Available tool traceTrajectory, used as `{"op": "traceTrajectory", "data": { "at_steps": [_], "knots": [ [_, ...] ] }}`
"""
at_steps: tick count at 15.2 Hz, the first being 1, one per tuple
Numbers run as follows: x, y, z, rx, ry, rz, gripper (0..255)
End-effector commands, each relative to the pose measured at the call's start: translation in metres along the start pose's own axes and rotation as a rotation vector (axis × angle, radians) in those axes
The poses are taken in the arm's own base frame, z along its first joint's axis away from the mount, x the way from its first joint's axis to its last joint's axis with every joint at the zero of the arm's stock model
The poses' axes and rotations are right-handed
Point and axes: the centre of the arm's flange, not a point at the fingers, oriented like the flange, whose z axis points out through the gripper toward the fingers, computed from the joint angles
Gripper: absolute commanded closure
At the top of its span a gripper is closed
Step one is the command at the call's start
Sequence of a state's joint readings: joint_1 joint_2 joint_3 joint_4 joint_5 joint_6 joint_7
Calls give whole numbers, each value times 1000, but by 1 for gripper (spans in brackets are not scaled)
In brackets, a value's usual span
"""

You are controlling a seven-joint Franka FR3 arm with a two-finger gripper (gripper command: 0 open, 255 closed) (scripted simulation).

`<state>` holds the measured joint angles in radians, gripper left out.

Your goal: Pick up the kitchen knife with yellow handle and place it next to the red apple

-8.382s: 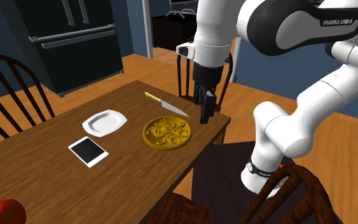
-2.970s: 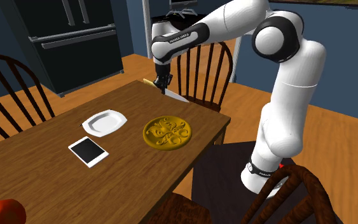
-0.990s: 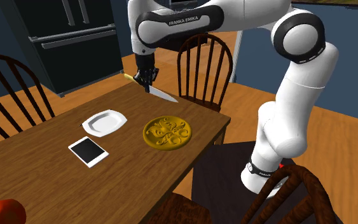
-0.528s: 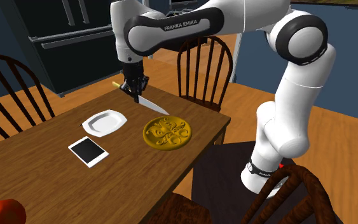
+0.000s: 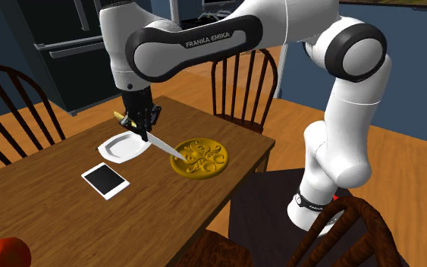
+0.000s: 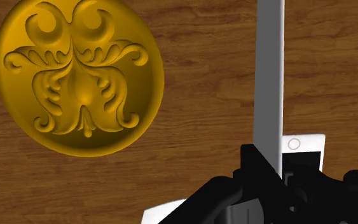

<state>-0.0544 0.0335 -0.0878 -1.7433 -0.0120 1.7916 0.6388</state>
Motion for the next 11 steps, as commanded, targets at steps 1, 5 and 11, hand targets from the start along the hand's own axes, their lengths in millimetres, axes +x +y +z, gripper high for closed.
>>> {"op": "traceTrajectory", "data": {
  "at_steps": [1, 5, 11],
  "knots": [
    [-9, -25, -3, 0, 0, 1, 255],
    [-25, -76, -3, 0, 0, 1, 255],
    [-49, -151, -4, 0, 0, 1, 255]
  ]
}}
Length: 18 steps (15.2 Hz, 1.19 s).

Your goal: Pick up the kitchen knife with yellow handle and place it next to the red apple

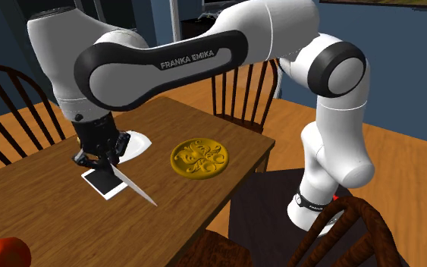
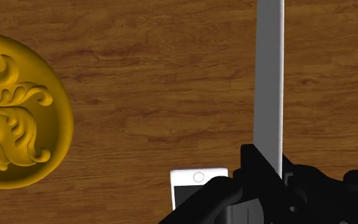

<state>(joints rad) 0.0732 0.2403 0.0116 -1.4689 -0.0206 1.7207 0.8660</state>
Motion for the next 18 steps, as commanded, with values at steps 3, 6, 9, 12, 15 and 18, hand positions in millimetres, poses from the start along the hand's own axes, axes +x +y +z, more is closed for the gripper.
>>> {"op": "traceTrajectory", "data": {
  "at_steps": [3, 6, 9, 12, 15, 18],
  "knots": [
    [-14, -49, -3, 0, 0, 1, 255],
    [-22, -74, 2, 0, 0, 1, 255],
    [-22, -74, 18, 0, 0, 1, 255],
    [-22, -74, 34, 0, 0, 1, 255],
    [-23, -74, 50, 0, 0, 1, 255],
    [-23, -74, 66, 0, 0, 1, 255]
  ]
}}
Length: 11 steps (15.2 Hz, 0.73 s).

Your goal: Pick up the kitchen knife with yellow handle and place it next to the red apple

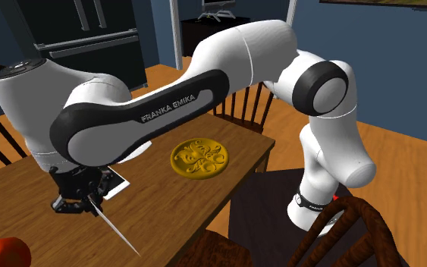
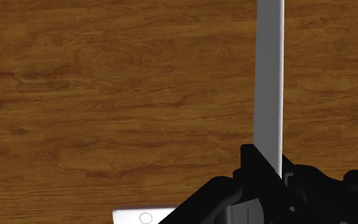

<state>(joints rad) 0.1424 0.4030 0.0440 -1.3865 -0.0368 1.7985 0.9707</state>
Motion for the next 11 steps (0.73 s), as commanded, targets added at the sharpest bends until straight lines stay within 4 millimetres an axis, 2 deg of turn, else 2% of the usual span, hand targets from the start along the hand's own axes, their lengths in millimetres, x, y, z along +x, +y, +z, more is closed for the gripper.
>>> {"op": "traceTrajectory", "data": {
  "at_steps": [1, 11],
  "knots": [
    [-1, -1, 11, 0, 0, 0, 255],
    [-2, -1, 64, 0, 0, 0, 255]
  ]
}}
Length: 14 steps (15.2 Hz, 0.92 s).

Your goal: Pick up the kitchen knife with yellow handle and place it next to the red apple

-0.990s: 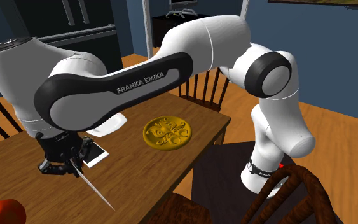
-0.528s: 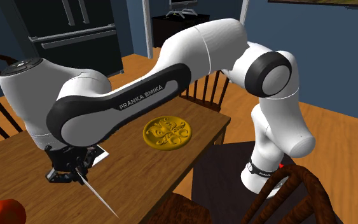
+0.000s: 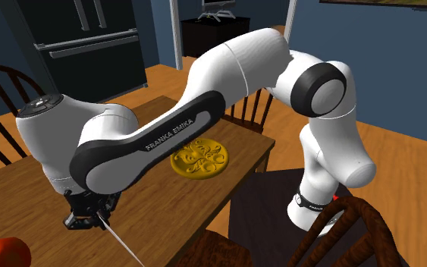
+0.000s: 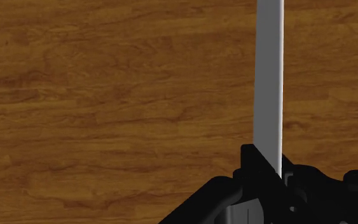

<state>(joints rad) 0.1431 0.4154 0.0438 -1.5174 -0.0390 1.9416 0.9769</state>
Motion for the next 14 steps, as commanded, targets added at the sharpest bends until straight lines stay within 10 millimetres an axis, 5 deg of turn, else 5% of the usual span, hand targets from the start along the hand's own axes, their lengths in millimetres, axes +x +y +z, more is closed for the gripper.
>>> {"op": "traceTrajectory", "data": {
  "at_steps": [1, 8, 14],
  "knots": [
    [1, -1, 11, 0, 0, 0, 255],
    [0, -1, 48, 0, 0, 0, 255],
    [0, -1, 51, 0, 0, 0, 255]
  ]
}}
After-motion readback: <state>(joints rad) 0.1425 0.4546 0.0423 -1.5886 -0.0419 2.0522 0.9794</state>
